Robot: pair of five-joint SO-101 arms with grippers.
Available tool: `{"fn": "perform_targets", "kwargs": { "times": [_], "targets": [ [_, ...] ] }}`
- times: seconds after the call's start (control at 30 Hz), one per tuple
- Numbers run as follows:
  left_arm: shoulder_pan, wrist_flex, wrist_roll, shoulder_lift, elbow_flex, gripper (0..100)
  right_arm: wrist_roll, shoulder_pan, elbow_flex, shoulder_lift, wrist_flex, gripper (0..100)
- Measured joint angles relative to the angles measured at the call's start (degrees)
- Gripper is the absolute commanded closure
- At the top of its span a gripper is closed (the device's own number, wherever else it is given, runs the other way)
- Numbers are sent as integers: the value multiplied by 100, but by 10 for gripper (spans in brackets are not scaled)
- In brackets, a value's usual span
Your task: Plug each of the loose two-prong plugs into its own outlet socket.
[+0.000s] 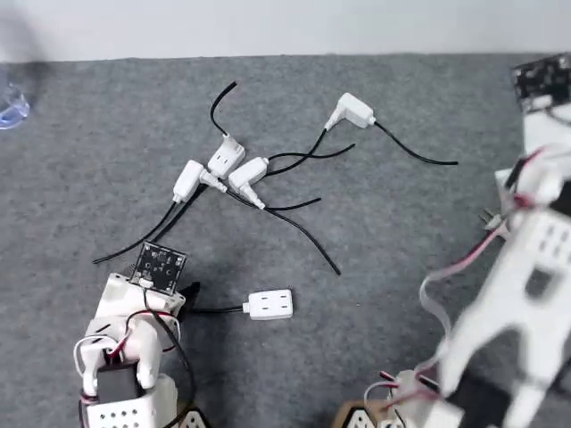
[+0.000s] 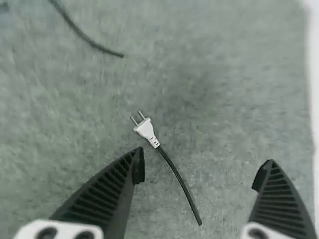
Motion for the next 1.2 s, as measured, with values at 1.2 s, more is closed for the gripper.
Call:
{"fn": "perform_targets", "kwargs": {
  "times": [1.2],
  "targets": [
    [0, 0, 9, 0, 97, 662, 4026, 668, -1960, 5521, -607, 783]
  ]
}}
